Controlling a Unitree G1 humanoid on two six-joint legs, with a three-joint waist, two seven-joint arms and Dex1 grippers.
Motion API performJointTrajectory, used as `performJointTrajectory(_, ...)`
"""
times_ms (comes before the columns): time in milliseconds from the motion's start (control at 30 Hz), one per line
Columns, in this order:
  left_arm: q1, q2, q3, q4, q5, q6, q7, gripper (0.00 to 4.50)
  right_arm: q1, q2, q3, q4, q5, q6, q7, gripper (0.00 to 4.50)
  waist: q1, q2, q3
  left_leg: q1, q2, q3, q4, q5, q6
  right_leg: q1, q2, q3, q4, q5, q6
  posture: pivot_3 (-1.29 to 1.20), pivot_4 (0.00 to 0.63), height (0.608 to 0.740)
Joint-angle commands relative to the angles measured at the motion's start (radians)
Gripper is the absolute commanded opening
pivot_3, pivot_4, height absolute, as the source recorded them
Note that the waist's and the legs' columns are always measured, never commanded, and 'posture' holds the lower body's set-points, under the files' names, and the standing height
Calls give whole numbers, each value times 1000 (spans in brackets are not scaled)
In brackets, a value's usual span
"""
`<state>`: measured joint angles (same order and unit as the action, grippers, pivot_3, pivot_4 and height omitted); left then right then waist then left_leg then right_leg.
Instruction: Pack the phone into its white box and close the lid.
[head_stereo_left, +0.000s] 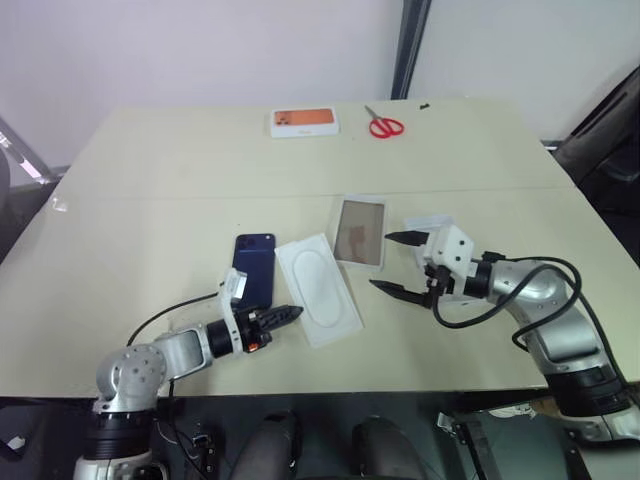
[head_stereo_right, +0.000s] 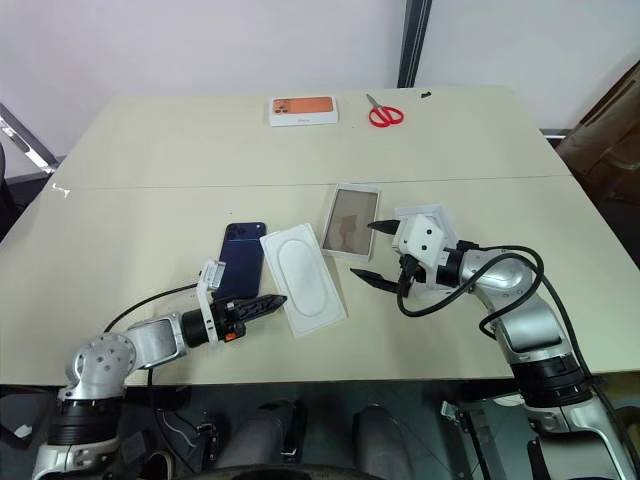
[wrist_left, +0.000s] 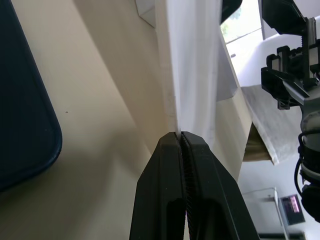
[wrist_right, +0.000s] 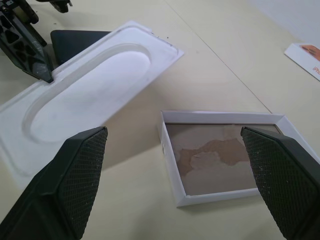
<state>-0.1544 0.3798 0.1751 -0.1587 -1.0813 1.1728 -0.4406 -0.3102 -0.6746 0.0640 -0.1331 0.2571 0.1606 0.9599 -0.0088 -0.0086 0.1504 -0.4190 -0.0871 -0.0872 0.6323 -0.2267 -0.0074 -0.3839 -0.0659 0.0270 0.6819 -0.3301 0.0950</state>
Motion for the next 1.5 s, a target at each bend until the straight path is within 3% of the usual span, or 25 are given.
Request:
performJointTrajectory(33, -54, 54, 49, 23, -7, 35, 21, 101, -5, 5, -8, -27, 3, -15, 0, 4500, -2, 0, 0, 0, 0, 0, 0, 0, 0, 0, 0, 0, 0, 0, 0, 0, 150, 734)
performJointTrajectory(233, -233, 175, 65, 80, -30, 119, -31, 101, -29, 32, 36, 21, -45, -20, -19, 4500, -1, -2, 1, -1, 0, 0, 0, 0, 0, -2, 0, 0, 0, 0, 0, 0, 150, 734)
performJointTrajectory(400, -324, 183, 96, 144, -74, 192, -46, 101, -83, 61, 62, 68, -61, 3, -12, 4500, -4, -2, 1, -2, -1, 0, -1, 3, -5, -3, 0, 0, 0, 0, 0, 0, 150, 734)
performJointTrajectory(900, -423, 218, 52, 292, 57, 208, -126, 101, -312, 158, 220, 348, -177, 65, 45, 4500, -6, -3, 2, -3, 0, 0, -1, 5, -8, -5, 0, 0, 1, 0, 0, 0, 150, 734)
performJointTrajectory(1033, -416, 196, 64, 289, 69, 202, -123, 0, -335, 155, 242, 415, -211, 34, 70, 3177, -6, -3, 2, -3, 0, 0, -1, 5, -8, -5, 0, 0, 1, 0, 0, 0, 150, 734)
performJointTrajectory(1233, -418, 174, 95, 294, 68, 208, -109, 0, -320, 149, 254, 413, -232, 10, 109, 26, -8, -3, 2, -4, 0, 0, -1, 5, -8, -6, 1, 0, 1, 0, 0, 0, 150, 734)
performJointTrajectory(1500, -455, 120, 182, 309, 24, 253, -60, 0, -202, 104, 228, 164, -147, 42, 209, 26, -4, -3, 2, -5, 0, 0, 0, 5, -8, -7, 0, 0, 1, 0, 0, 0, 150, 734)
